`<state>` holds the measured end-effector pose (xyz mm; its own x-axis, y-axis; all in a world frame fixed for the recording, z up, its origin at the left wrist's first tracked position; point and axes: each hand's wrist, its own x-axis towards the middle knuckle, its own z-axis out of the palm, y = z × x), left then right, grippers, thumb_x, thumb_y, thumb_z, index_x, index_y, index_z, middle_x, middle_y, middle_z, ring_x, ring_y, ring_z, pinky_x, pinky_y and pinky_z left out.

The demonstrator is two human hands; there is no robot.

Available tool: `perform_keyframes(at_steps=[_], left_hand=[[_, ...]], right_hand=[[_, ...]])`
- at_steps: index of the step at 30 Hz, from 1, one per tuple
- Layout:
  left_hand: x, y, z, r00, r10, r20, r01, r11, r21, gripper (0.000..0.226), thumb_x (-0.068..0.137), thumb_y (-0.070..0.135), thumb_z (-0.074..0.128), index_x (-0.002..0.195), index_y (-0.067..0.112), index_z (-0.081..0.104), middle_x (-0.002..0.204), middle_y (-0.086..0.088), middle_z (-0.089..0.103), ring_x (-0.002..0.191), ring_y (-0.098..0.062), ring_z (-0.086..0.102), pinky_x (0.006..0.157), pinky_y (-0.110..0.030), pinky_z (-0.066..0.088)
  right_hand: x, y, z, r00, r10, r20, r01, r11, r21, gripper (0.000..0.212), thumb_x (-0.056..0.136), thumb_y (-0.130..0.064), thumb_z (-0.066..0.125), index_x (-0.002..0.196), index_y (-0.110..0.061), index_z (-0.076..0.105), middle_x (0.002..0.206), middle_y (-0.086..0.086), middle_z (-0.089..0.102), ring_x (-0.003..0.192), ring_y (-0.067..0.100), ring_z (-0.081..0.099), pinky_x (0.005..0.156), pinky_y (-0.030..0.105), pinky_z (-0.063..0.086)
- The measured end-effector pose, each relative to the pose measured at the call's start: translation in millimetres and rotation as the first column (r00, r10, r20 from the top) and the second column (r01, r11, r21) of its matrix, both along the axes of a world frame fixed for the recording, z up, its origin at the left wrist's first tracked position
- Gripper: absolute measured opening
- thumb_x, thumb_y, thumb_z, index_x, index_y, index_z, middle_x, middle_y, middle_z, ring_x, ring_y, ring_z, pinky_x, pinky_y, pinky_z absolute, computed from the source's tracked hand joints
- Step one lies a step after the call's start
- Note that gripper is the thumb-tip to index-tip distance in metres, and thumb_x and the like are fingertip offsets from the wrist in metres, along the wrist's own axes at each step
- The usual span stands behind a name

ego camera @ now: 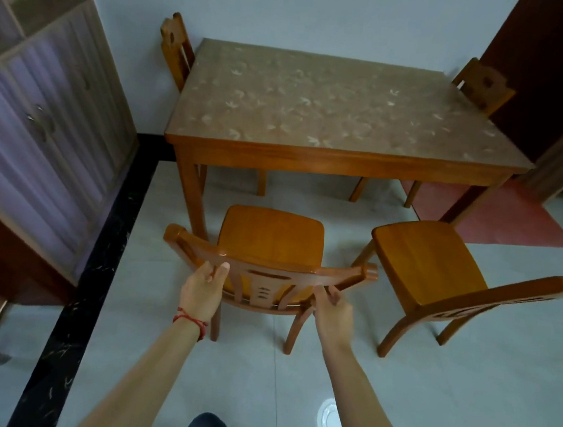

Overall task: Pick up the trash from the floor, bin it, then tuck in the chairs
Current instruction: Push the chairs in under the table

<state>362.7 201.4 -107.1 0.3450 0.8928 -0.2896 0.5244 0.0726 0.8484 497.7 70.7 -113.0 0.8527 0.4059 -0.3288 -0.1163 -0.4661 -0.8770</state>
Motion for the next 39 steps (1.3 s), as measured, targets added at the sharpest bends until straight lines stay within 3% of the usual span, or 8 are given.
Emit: perform_keyframes(at_steps=[3, 5, 15, 19, 23, 27, 34, 39], left_hand=[[9, 16, -3, 1.000, -0.001, -0.011, 0.001, 1.000, -0.005, 0.032, 0.092, 0.034, 0.042, 0.103, 0.008, 0.057, 0.091, -0.006, 0.054, 0.093, -0.028, 0.054, 0.075, -0.029, 0.032], [16, 26, -5, 1.000, 0.001, -0.028, -0.001, 1.000, -0.009, 0.037, 0.092, 0.033, 0.044, 0.107, 0.002, 0.057, 0.091, -0.007, 0.053, 0.086, -0.022, 0.048, 0.074, -0.028, 0.032], [31, 50, -24, 0.983, 0.181, 0.007, -0.181, 0.983, -0.019, 0.034, 0.080, 0.032, 0.065, 0.078, -0.002, 0.063, 0.077, -0.013, 0.061, 0.079, -0.029, 0.057, 0.069, -0.028, 0.038], [36, 51, -30, 0.976, 0.215, 0.031, -0.215, 0.977, -0.002, 0.034, 0.078, 0.031, 0.067, 0.077, -0.003, 0.063, 0.083, -0.019, 0.067, 0.083, -0.034, 0.061, 0.077, -0.037, 0.048], [46, 57, -32, 0.974, 0.218, 0.069, -0.219, 0.976, 0.014, 0.034, 0.078, 0.033, 0.067, 0.075, 0.000, 0.063, 0.080, -0.020, 0.068, 0.081, -0.036, 0.063, 0.074, -0.036, 0.048], [62, 62, -29, 0.965, 0.240, 0.104, -0.241, 0.970, -0.003, 0.034, 0.078, 0.031, 0.066, 0.081, -0.002, 0.064, 0.085, -0.021, 0.068, 0.084, -0.036, 0.063, 0.078, -0.040, 0.050], [109, 74, -29, 0.951, 0.279, 0.132, -0.280, 0.960, -0.017, 0.036, 0.078, 0.031, 0.067, 0.082, -0.004, 0.063, 0.087, -0.023, 0.068, 0.084, -0.037, 0.063, 0.079, -0.043, 0.052], [146, 87, -27, 0.944, 0.312, 0.106, -0.317, 0.948, 0.032, 0.037, 0.079, 0.032, 0.065, 0.081, -0.005, 0.062, 0.084, -0.019, 0.066, 0.080, -0.032, 0.058, 0.074, -0.034, 0.044]], right_hand=[[4, 17, -2, 0.997, -0.059, -0.045, 0.058, 0.998, -0.011, 0.033, 0.092, -0.036, 0.048, 0.101, -0.007, 0.061, 0.093, 0.007, 0.067, 0.089, 0.023, 0.063, 0.060, 0.018, 0.041], [8, 28, -2, 0.996, -0.078, -0.040, 0.078, 0.997, -0.002, 0.031, 0.091, -0.037, 0.050, 0.097, -0.010, 0.061, 0.089, 0.006, 0.067, 0.085, 0.023, 0.062, 0.059, 0.020, 0.041], [17, 53, -19, 0.986, -0.169, 0.006, 0.169, 0.983, -0.077, 0.031, 0.090, -0.030, 0.053, 0.087, -0.002, 0.064, 0.076, 0.007, 0.066, 0.063, 0.011, 0.058, 0.050, 0.019, 0.036], [23, 55, -21, 0.985, -0.168, 0.023, 0.169, 0.983, -0.071, 0.029, 0.090, -0.030, 0.053, 0.082, -0.005, 0.065, 0.070, 0.005, 0.066, 0.065, 0.017, 0.062, 0.053, 0.019, 0.041], [35, 61, -18, 0.985, -0.170, 0.026, 0.171, 0.984, -0.046, 0.025, 0.089, -0.029, 0.055, 0.079, -0.008, 0.064, 0.068, 0.005, 0.065, 0.066, 0.019, 0.063, 0.057, 0.020, 0.046], [51, 69, -15, 0.987, -0.160, 0.009, 0.160, 0.987, -0.030, 0.023, 0.088, -0.028, 0.057, 0.074, -0.011, 0.063, 0.068, 0.010, 0.066, 0.069, 0.025, 0.065, 0.072, 0.035, 0.054], [103, 89, -11, 0.992, -0.127, 0.016, 0.128, 0.991, -0.038, 0.022, 0.089, -0.027, 0.057, 0.068, -0.020, 0.058, 0.062, -0.007, 0.062, 0.063, 0.015, 0.062, 0.074, 0.035, 0.054], [144, 107, -8, 0.997, -0.068, 0.019, 0.069, 0.997, -0.043, 0.022, 0.089, -0.025, 0.056, 0.075, -0.009, 0.062, 0.071, 0.013, 0.067, 0.071, 0.027, 0.067, 0.075, 0.041, 0.055]])
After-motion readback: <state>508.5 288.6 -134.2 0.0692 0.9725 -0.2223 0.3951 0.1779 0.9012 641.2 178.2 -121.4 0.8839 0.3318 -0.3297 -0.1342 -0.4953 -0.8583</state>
